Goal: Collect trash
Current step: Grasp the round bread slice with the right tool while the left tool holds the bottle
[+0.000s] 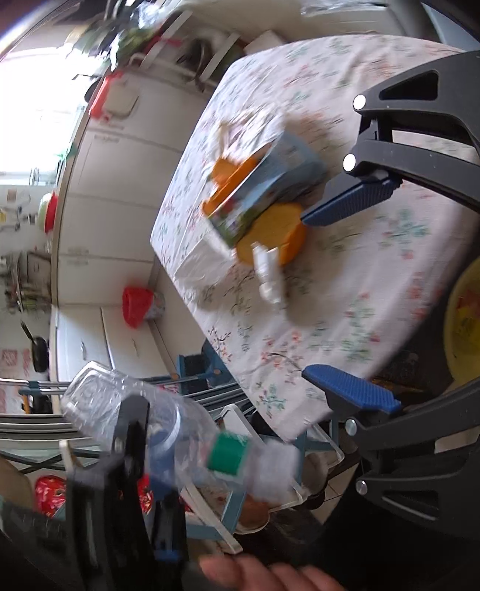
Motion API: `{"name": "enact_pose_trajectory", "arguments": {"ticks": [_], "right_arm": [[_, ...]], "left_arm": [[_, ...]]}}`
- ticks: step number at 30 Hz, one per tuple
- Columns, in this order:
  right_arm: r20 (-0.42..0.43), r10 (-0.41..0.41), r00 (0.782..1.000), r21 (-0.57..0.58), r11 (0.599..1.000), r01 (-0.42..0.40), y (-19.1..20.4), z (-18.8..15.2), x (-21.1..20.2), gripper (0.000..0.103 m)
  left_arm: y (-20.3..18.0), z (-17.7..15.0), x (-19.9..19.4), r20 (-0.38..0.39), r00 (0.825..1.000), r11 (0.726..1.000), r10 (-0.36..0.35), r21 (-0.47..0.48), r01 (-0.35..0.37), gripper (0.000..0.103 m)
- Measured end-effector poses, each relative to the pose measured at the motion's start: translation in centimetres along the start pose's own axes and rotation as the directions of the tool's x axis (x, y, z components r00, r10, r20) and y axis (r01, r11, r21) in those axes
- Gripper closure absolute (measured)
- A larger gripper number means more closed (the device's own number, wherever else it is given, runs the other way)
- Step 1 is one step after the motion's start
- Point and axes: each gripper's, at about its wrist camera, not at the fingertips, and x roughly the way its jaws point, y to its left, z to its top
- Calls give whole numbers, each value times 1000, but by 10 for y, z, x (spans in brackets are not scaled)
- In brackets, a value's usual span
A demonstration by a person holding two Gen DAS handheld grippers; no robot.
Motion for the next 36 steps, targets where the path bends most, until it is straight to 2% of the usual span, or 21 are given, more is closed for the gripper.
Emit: {"name": "enact_pose_trajectory", "arguments": {"ticks": [2, 6, 11, 15, 16, 17, 20, 21, 23, 25, 27, 29, 31, 33, 36], "right_arm": [[-24, 11, 1000, -9, 1000, -12, -1, 9, 15, 31], [-79, 15, 997, -109, 994, -24, -3, 12, 30, 32], [-148, -20, 989, -236, 972, -16, -12, 9, 46, 37], [-221, -36, 975, -325, 945, -39, -17, 7, 64, 53], [-221, -15, 975, -323, 945, -59, -19, 9, 65, 54], [-240, -1, 971, -310, 948, -76, -22, 11, 69, 60], [-296, 44, 954, -242, 963, -119, -33, 18, 77, 83], [-306, 64, 950, -207, 969, -132, -36, 20, 78, 87], [-322, 136, 937, -108, 978, -179, -44, 23, 78, 94], [-305, 240, 922, 38, 970, -240, -55, 25, 74, 96], [-253, 369, 895, 218, 923, -319, -68, 25, 65, 96], [-194, 457, 868, 352, 858, -374, -78, 19, 56, 96], [-144, 510, 848, 441, 800, -407, -85, 10, 48, 97], [-73, 561, 824, 543, 715, -439, -93, -4, 38, 97], [22, 587, 810, 615, 631, -473, -101, -17, 23, 97]], "left_arm": [[1, -1, 0, -2, 1000, 1000, 2, -3, -2, 50], [7, 1, -1, -4, 1000, 1000, 5, -18, -5, 50], [7, 4, -1, -3, 1000, 1000, -3, -23, 3, 50], [7, 5, 1, -5, 1000, 1000, -13, -18, 12, 50], [8, 5, 1, -5, 1000, 1000, -14, -16, 14, 50], [7, 6, 2, -6, 1000, 1000, -15, -16, 15, 50], [9, 5, 2, -6, 1000, 1000, -14, -16, 13, 50], [9, 6, 2, -6, 1000, 1000, -12, -19, 12, 50], [12, 6, 3, -7, 1000, 1000, -12, -27, 12, 50], [13, 7, 4, -7, 1000, 999, -12, -29, 11, 50], [13, 7, 4, -8, 1000, 999, -13, -31, 12, 50], [13, 7, 5, -9, 1000, 999, -14, -31, 14, 50], [12, 6, 5, -11, 1000, 999, -14, -29, 14, 50], [12, 6, 5, -13, 1000, 999, -15, -29, 14, 50], [12, 4, 5, -15, 1000, 999, -19, -26, 19, 50]]}}
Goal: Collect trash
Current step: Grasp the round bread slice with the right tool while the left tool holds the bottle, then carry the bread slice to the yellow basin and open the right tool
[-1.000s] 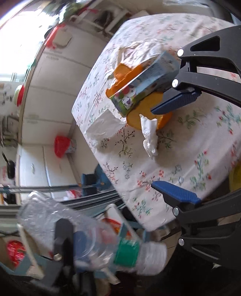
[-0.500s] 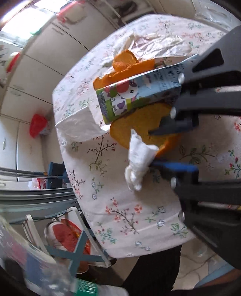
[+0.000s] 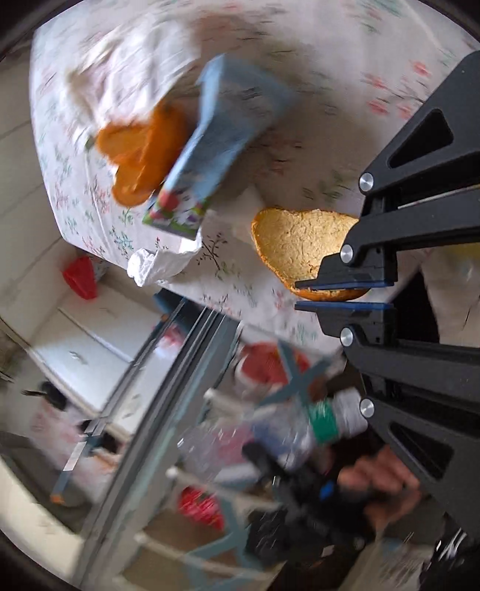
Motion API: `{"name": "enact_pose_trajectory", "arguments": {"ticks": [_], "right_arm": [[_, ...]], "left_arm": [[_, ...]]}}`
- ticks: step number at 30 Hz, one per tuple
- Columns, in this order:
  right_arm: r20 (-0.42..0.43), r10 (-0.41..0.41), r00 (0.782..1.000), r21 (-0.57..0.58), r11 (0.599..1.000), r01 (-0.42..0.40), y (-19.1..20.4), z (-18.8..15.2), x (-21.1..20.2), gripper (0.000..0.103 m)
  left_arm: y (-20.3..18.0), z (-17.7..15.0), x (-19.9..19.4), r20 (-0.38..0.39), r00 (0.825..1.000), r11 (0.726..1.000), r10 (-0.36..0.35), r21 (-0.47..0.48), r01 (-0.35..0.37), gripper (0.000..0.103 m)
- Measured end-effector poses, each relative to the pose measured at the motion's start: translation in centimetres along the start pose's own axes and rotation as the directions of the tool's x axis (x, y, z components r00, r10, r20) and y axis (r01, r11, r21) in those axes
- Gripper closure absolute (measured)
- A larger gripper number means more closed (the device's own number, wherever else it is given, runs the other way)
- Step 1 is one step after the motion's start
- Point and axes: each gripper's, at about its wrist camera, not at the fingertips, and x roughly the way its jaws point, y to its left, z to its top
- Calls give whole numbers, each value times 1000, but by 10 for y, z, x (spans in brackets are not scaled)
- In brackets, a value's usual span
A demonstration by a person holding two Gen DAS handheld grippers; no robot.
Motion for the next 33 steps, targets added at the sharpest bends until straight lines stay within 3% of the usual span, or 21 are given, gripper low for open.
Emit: {"name": "enact_pose_trajectory", "arguments": {"ticks": [7, 14, 21, 28, 33], "right_arm": [[179, 131, 975, 66, 987, -145, -5, -29, -50, 97], [292, 157, 944, 24, 985, -171, 1, -53, -82, 97], [339, 194, 921, -31, 980, -195, 11, -84, -103, 97], [321, 204, 925, -14, 977, -211, 11, -118, -106, 97], [256, 163, 953, 11, 985, -172, 9, -146, -98, 97]], "left_arm": [[-11, -11, 0, -8, 1000, 999, -5, 43, 5, 50], [-41, -31, -10, 22, 1000, 990, 15, 143, -18, 50], [-70, -67, -32, 42, 999, 973, 25, 228, -34, 50], [-80, -97, -48, 31, 999, 966, 37, 253, -44, 50], [-86, -112, -59, 27, 999, 963, 38, 266, -44, 50]]}}
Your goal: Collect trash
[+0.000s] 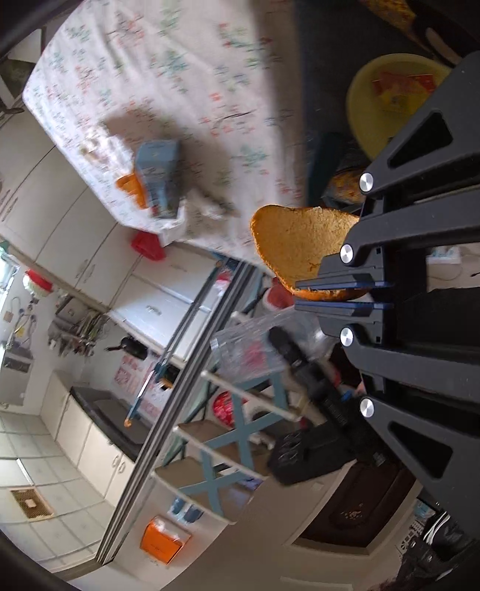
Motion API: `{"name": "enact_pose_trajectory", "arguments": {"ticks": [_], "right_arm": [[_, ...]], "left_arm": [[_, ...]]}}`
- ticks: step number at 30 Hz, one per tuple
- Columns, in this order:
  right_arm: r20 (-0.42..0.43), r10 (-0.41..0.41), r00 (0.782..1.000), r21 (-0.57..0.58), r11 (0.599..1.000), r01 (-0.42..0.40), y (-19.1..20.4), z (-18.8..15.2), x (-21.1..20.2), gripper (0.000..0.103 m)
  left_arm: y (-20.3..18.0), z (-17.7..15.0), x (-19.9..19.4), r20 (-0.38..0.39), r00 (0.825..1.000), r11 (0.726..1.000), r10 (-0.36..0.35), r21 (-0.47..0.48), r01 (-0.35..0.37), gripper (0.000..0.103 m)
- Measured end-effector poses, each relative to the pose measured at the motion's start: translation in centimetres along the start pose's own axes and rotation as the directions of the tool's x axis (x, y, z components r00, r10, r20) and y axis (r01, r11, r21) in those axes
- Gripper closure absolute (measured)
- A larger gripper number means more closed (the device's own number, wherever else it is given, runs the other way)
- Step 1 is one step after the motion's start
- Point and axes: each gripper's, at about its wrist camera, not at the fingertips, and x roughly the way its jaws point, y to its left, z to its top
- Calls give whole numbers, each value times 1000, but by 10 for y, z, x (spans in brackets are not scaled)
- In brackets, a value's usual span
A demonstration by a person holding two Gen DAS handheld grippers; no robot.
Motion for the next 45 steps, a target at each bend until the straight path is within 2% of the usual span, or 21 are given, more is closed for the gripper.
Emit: {"name": "enact_pose_trajectory", "arguments": {"ticks": [7, 11, 13, 14, 15, 17, 20, 24, 29, 32, 38, 45], "right_arm": [[-105, -80, 991, 43, 995, 85, -14, -28, 10, 97], [-180, -166, 970, 61, 982, 180, -23, -41, 22, 94], [-227, -223, 948, 75, 966, 246, -33, -47, 29, 92], [-245, -254, 936, 82, 956, 281, -37, -50, 31, 85], [-254, -280, 926, 87, 947, 311, -41, -51, 32, 72], [-261, -305, 916, 90, 937, 338, -45, -53, 32, 62], [-226, -331, 916, 63, 933, 353, -44, -51, 26, 60], [-145, -415, 898, 4, 907, 420, -34, -50, 14, 57], [20, -506, 862, -66, 860, 506, -19, -46, -3, 49], [106, -526, 844, -62, 844, 533, -14, -42, -15, 46], [196, -525, 828, 10, 845, 534, -17, -40, -38, 44], [223, -510, 831, 32, 855, 517, -12, -42, -45, 44]], "left_arm": [[-10, -10, -11, -6, 1000, 1000, -5, 17, 6, 50], [-14, -16, -15, -12, 1000, 1000, -6, 22, 6, 50], [-15, -18, -17, -14, 1000, 1000, -6, 23, 7, 50], [-15, -20, -18, -16, 1000, 1000, -7, 24, 7, 50], [-16, -21, -18, -16, 1000, 1000, -8, 25, 8, 50], [-16, -23, -20, -16, 1000, 1000, -13, 27, 13, 50], [-20, -26, -20, -17, 1000, 999, -18, 32, 18, 50], [-25, -34, -18, -31, 999, 999, -27, 40, 29, 50], [-30, -47, -10, -77, 996, 998, -51, 43, 54, 50], [-35, -59, -1, -128, 989, 996, -72, 37, 77, 50], [-45, -91, 19, -242, 967, 995, -85, 37, 97, 50], [-55, -114, 40, -347, 930, 990, -119, 25, 136, 50]]}}
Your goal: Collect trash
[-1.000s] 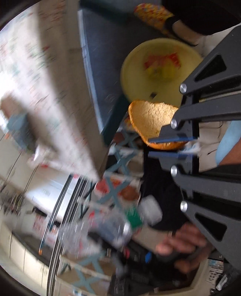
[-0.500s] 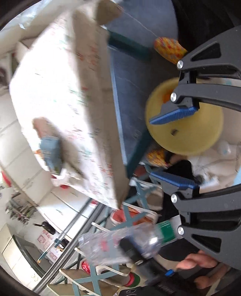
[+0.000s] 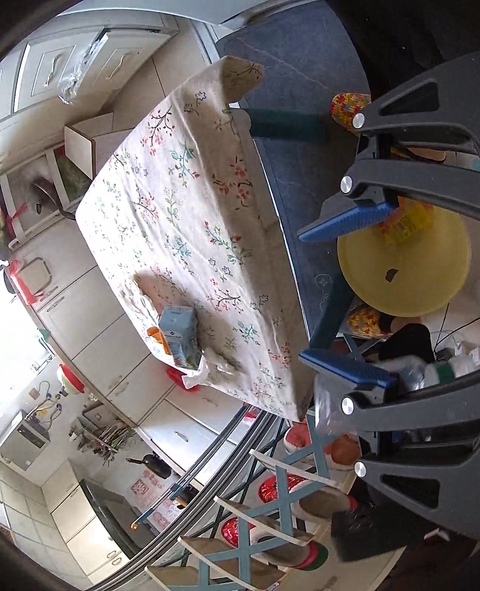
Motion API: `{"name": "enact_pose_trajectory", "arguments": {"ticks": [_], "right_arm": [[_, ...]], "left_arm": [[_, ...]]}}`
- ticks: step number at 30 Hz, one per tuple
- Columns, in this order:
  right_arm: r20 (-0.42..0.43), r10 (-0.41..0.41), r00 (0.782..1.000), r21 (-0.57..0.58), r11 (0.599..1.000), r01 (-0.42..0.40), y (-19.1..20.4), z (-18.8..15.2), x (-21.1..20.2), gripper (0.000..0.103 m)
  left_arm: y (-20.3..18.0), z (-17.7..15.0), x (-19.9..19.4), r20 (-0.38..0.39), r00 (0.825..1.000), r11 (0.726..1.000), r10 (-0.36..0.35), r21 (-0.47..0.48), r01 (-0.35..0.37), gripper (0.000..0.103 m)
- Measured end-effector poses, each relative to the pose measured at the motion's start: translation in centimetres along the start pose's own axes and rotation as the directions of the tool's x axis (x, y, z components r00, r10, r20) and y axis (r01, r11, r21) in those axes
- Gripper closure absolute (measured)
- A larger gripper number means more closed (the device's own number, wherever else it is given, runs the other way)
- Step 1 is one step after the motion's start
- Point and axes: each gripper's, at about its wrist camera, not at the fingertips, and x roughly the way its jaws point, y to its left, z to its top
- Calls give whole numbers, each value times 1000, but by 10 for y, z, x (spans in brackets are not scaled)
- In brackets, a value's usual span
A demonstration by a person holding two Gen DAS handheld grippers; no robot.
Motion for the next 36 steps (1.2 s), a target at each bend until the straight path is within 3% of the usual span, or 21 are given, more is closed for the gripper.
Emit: {"name": "enact_pose_trajectory", "arguments": {"ticks": [5, 8, 10, 13, 16, 36], "right_arm": [[2, 9, 1000, 3, 1000, -9, -2, 1, -2, 44], [2, 11, 1000, 7, 1000, -11, -2, 1, -2, 44], [7, 10, 1000, 8, 1000, -10, -2, 2, -2, 43], [16, 4, 1000, 6, 1000, -4, -1, 2, -3, 41], [25, -4, 1000, -9, 1000, 4, 1, 2, -3, 40], [101, -59, 993, -72, 995, 66, 11, 3, -12, 34]], "left_arm": [[-8, -6, 14, -49, 999, 999, 5, 33, -3, 49], [-8, -6, 12, -37, 998, 998, 44, 46, -42, 45], [-7, -3, 6, -2, 996, 994, 90, 61, -89, 42], [-9, 1, -9, 101, 977, 977, 188, 81, -197, 29], [-7, 6, -22, 175, 957, 967, 230, 73, -245, 21], [0, 11, -42, 295, 910, 952, 292, -1, -305, 15]]}}
